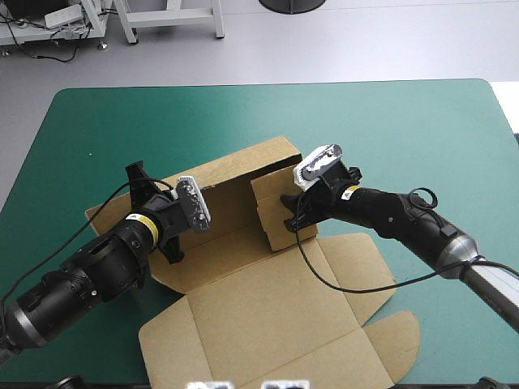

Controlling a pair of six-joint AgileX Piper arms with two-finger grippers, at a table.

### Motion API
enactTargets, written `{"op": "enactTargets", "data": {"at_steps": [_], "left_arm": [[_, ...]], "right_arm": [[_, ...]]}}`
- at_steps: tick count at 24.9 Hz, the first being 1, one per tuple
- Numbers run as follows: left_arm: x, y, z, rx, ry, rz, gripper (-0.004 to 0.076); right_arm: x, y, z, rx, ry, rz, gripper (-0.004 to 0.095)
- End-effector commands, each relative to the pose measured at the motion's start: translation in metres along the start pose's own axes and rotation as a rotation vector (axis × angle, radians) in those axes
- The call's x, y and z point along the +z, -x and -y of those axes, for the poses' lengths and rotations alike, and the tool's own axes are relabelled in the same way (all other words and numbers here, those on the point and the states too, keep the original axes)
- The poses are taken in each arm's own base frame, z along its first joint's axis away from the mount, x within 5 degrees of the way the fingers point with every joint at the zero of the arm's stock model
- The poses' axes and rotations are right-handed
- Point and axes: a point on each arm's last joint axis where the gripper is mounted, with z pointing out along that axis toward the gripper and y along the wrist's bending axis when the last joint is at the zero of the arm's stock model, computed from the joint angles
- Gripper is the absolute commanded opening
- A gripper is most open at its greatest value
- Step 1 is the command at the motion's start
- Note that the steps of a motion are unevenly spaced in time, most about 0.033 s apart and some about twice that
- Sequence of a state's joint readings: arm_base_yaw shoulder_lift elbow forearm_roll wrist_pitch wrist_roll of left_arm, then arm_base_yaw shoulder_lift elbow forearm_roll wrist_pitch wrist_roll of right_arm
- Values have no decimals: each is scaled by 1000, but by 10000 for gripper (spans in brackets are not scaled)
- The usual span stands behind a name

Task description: Fold the box

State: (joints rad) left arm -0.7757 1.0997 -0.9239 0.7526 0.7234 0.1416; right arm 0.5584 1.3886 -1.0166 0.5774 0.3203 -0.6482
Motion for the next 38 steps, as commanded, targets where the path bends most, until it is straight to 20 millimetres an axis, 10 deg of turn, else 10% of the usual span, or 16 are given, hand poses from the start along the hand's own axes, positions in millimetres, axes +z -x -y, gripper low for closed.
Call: {"op": "enactTargets", "data": {"at_steps": [1,10,18,24,33,38], "left_arm": [[-7,5,-7,-31,25,52,-6],[-7,5,-6,-34,23,52,-6],[-7,6,-6,-38,20,60,-6],[-7,6,-3,-68,-13,59,3],[-11,4,-1,-38,-35,49,364],[-23,7,0,-17,-31,89,380]], "right_arm": [[-6,16,3,-11,-56,103,520],[17,7,8,13,-75,72,503],[24,5,11,14,-92,76,7],[25,3,9,28,-68,48,-14],[25,3,8,67,-64,47,-14],[25,3,8,89,-63,46,-14]]}}
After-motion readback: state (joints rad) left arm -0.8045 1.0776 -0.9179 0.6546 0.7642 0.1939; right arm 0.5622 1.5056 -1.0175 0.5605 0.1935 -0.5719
